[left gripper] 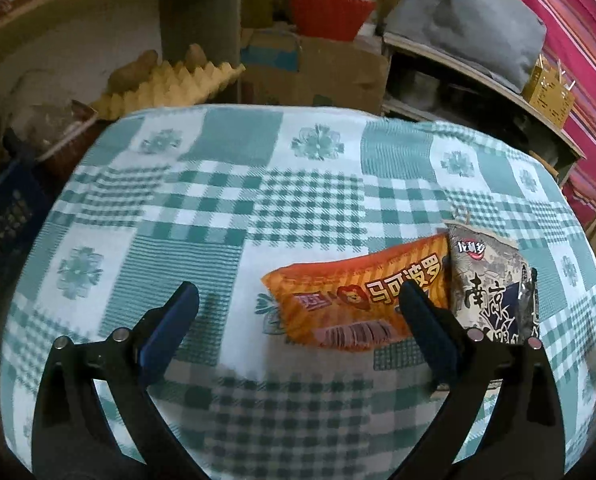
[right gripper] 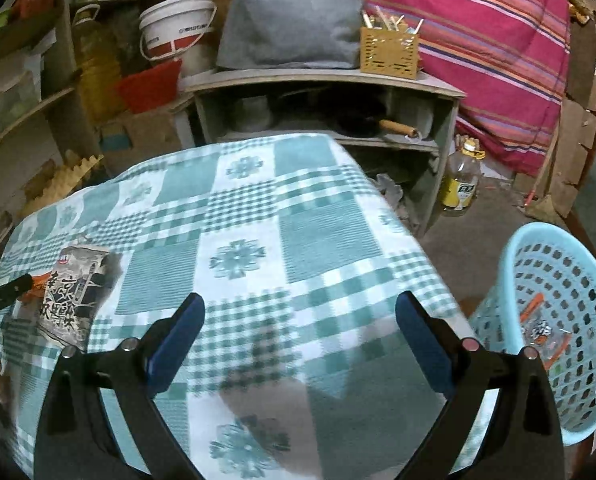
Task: Collect trash
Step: 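Grasp the orange snack bag with the left tool while the right tool grasps the dark printed snack bag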
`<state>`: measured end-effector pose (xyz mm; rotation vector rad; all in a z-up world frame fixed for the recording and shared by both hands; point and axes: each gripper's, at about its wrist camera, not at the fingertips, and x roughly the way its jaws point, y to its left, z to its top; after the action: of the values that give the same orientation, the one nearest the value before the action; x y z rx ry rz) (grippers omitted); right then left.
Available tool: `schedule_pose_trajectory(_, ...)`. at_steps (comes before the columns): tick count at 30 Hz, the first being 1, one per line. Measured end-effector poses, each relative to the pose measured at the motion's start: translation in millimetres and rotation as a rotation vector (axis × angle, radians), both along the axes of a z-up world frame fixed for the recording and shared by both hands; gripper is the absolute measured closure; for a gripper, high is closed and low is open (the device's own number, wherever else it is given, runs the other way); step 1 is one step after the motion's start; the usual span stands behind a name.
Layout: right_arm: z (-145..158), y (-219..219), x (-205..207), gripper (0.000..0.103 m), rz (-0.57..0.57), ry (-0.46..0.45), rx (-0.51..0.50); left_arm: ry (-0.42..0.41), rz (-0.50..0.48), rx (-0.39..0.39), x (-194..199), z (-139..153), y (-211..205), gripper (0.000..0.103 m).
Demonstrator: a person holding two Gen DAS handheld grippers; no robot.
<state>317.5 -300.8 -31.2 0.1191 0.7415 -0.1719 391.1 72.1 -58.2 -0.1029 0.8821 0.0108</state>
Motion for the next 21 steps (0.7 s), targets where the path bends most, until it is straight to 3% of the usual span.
schedule_pose_trajectory(3, -2.4, 7.5, 4.9, 0.009, 0.013, 0.007, -0.005, 0.031, -0.051, -0.013, 4.3, -7.2, -6.4, 0.025)
schedule_pose_trajectory(5, -4.5, 13.8, 7.4, 0.009, 0.021, 0.013, -0.015, 0.029, -0.069, 0.027, 3.8, -9.4, -13.6, 0.031)
schedule_pose_trajectory(7, -5.9, 18.2, 8.6, 0.009, 0.026, 0.019, -0.020, 0.020, -0.100, 0.043, 0.9, -8.6, -20.8, 0.045)
schedule_pose_trajectory(11, -8.8, 34.6, 10.6, 0.009, 0.057, 0.030, -0.025, 0.011, -0.133, 0.040, -2.8, -6.0, -25.3, 0.087)
schedule_pose_trajectory(14, -9.0, 52.8, 11.1, 0.009, 0.093, 0.030, -0.057, 0.015, -0.126, -0.007, -2.7, -4.7, -19.0, 0.098)
schedule_pose_trajectory(21, -8.6, 86.3, 11.5, 0.009, 0.157, 0.032, -0.063, -0.051, -0.088, -0.025, -19.7, 15.7, -6.7, 0.099)
